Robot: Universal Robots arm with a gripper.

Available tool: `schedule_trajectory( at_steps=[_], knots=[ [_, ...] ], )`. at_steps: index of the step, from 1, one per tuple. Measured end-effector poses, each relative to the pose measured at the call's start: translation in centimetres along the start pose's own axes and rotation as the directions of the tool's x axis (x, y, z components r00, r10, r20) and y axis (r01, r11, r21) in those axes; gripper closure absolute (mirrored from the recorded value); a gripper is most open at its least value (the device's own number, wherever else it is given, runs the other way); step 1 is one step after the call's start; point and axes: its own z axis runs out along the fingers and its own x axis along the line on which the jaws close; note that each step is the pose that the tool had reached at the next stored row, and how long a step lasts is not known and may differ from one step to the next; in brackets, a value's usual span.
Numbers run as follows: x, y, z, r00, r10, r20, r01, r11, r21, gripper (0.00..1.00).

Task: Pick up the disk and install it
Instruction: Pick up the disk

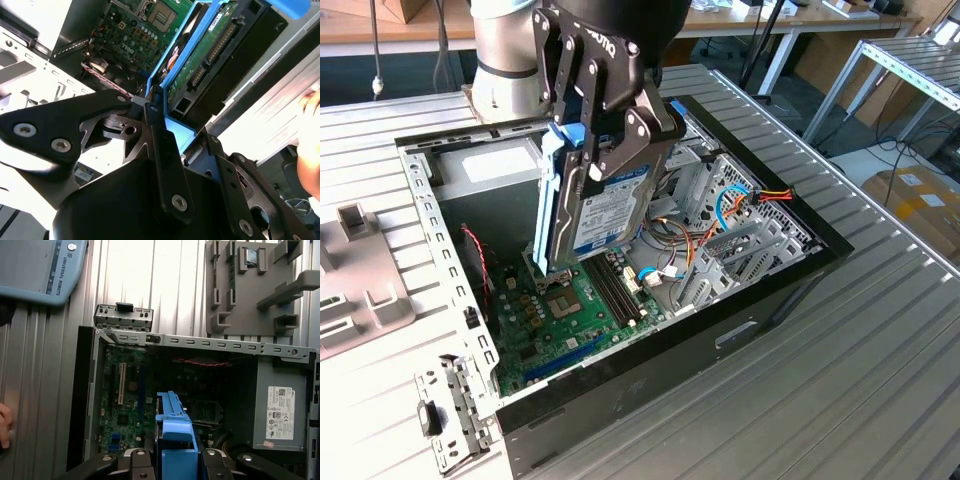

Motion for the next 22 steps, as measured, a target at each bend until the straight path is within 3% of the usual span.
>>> schedule_trajectory(
  at_steps=[22],
  knots=[
    [2.94,-0.39,-0.1,1.0,0.0,0.0,0.0,1.0,0.0,0.63]
  ],
)
